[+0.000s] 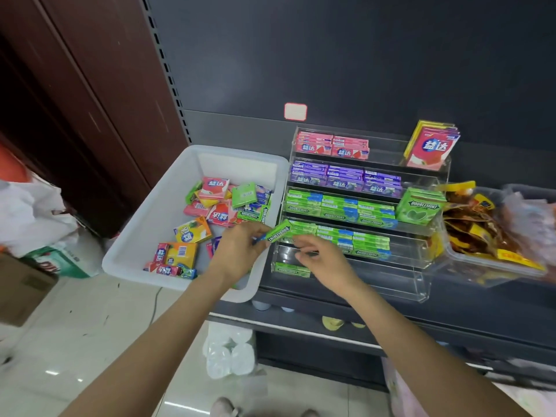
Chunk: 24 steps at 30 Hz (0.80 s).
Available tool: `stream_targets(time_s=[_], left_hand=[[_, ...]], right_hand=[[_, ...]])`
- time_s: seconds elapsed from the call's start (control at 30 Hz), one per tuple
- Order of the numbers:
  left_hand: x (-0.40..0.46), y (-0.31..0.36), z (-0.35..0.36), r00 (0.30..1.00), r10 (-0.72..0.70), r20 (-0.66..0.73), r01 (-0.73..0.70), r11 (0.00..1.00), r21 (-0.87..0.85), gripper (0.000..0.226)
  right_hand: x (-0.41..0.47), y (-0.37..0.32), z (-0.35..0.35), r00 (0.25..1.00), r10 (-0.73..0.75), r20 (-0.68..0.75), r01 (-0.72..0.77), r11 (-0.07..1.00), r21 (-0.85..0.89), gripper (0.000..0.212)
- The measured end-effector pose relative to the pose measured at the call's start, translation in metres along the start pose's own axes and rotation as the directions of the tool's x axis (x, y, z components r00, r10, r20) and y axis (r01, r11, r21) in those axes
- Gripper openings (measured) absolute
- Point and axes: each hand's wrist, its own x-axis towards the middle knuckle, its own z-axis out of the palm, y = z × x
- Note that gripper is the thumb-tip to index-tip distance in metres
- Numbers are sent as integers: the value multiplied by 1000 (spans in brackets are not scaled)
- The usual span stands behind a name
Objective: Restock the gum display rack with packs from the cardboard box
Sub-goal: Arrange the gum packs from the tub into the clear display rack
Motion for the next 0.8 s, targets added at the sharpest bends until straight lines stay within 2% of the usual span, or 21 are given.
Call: stream_targets(time_s=[0.03,0.1,0.2,0.3,0.37,0.43,0.53,0.67,0.8], left_hand=[[0,1,1,1000,17,16,-17,1000,17,28],[3,4,4,996,57,65,-59,998,26,28],[5,6,12,989,100,112,-104,994,24,26],[4,1,14,996,85,1,-84,995,49,30],[4,-7,12,997,57,-60,-48,989,141,40],[5,-14,11,998,-52,-24,55,984,172,49],[6,-17,10,978,-192,82,187,980,69,48],[3,-17,10,975,-193,115,191,981,22,48],[3,-18,11,975,-196,105,192,980,44,47]], right_hand=[[-2,-8,-6,999,-13,-29,17,993,120,40],[-4,-21,-16,998,-56,-40,64,973,224,41],[-4,-25,-20,992,-113,-55,120,980,157,22],[-3,-12,-24,985,-28,-168,56,984,168,16],[-4,-1,-29,961,30,-276,9,990,142,19],[-4,8,-30,948,44,-315,-30,998,47,19],[-2,18,-24,971,-29,-237,-18,981,-194,20],[2,20,-9,987,-107,-118,47,902,-430,29],[9,18,10,997,-79,-24,53,833,-551,29]])
